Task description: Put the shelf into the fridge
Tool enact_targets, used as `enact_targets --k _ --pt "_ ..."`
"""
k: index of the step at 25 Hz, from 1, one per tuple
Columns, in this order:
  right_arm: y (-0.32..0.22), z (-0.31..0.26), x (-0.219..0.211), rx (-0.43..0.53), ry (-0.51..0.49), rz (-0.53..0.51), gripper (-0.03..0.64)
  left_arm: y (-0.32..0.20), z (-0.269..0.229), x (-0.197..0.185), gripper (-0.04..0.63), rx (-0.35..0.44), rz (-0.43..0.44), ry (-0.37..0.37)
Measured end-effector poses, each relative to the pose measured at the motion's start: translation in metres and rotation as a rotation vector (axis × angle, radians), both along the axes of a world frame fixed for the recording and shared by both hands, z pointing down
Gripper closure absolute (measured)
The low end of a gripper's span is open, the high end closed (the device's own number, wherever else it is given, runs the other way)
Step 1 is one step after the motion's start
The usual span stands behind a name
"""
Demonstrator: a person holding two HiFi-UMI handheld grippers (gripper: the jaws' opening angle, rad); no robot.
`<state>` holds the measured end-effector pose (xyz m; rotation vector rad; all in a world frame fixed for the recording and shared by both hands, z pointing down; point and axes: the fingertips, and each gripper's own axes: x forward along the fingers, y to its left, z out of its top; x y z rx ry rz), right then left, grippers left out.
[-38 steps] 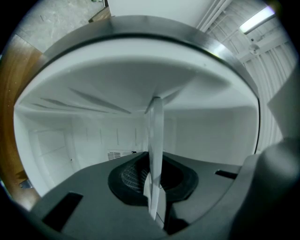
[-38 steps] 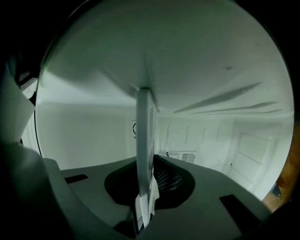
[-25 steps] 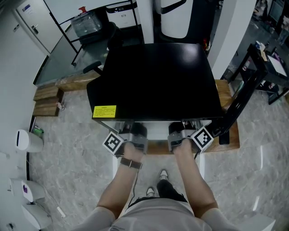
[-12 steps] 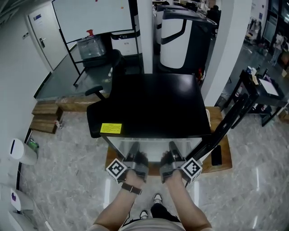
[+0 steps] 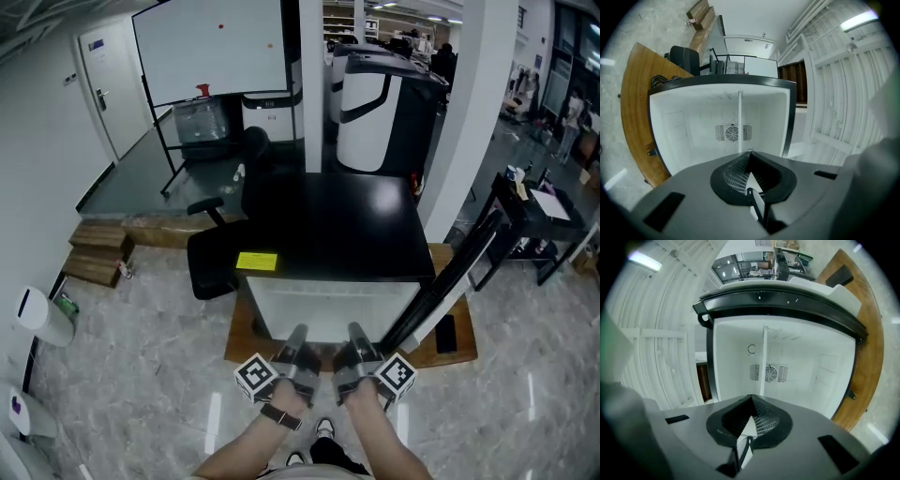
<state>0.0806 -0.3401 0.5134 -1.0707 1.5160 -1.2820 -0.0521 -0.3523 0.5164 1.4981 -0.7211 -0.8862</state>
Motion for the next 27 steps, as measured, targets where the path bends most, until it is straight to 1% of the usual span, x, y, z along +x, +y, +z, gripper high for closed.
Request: enact_targets --k 7,10,14,21,27 --pt "0.042 -0.013 -0.019 0.030 0.015 -0.011 0.595 0.045 -0.016 -0.012 0.589 0.022 0.029 -0.014" --pt "0.062 -0.014 -0.027 0.028 0.005 -0.012 0.595 0.063 -0.021 -0.018 0.589 0.039 0.038 0.000" --pt "0.086 -0.013 -0.028 0.027 0.019 -0.003 0.595 0.084 -0.019 -0.025 0.589 0.030 0.046 -0.011" --pt "0.111 -0.019 -0.031 0.041 0.035 0.022 0.595 0.106 -0.025 -0.029 0.589 0.060 0.067 0.001" --pt "0.129 -0.025 -0.041 0.062 0.027 0.025 0.595 0.125 -0.028 -0.036 0.589 0.066 0.081 0.008"
